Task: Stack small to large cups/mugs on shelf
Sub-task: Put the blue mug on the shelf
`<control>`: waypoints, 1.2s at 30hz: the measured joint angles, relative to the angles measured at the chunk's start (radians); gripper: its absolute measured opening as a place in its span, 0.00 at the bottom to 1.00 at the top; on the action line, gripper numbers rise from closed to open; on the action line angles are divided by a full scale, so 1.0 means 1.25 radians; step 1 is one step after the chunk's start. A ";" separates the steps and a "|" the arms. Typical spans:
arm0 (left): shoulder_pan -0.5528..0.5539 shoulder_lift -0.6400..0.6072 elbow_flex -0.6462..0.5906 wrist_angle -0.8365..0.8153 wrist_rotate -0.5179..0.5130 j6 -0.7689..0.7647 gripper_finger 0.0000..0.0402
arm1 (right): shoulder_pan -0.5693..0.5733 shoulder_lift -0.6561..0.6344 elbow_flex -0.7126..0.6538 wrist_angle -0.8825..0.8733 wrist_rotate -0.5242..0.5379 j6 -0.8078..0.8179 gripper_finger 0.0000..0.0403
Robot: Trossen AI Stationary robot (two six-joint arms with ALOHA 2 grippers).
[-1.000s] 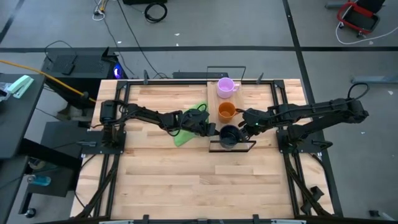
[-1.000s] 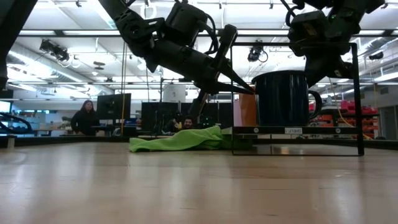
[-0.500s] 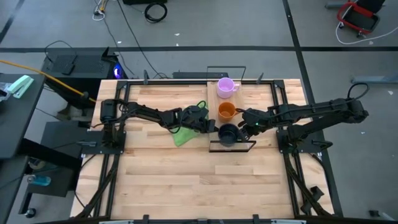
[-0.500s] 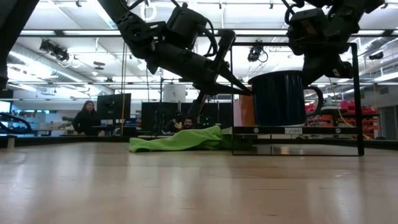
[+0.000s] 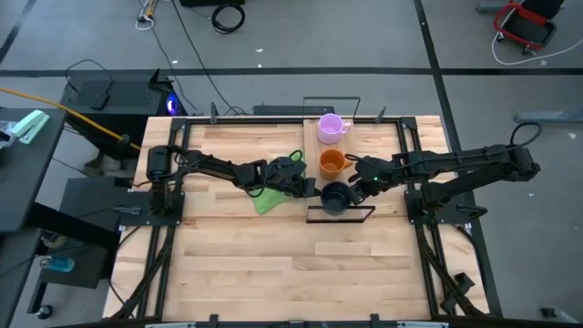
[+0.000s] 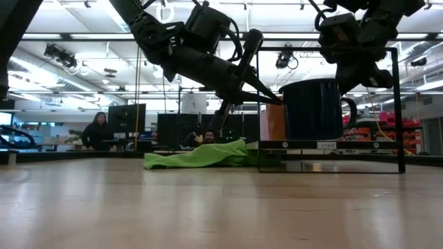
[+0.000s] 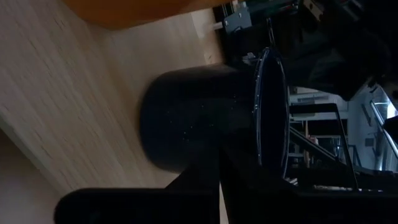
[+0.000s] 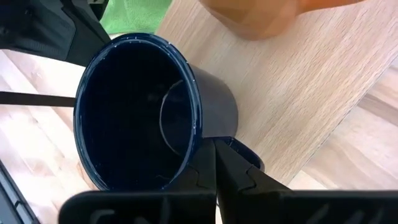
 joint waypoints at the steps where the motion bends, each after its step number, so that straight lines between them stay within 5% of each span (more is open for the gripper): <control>1: 0.000 0.000 0.000 0.000 0.000 0.000 0.03 | 0.000 0.000 0.000 0.000 -0.001 0.000 0.00; 36: 0.018 0.000 0.001 0.000 0.018 0.000 0.04 | -0.021 -0.003 0.000 -0.046 0.005 0.002 0.00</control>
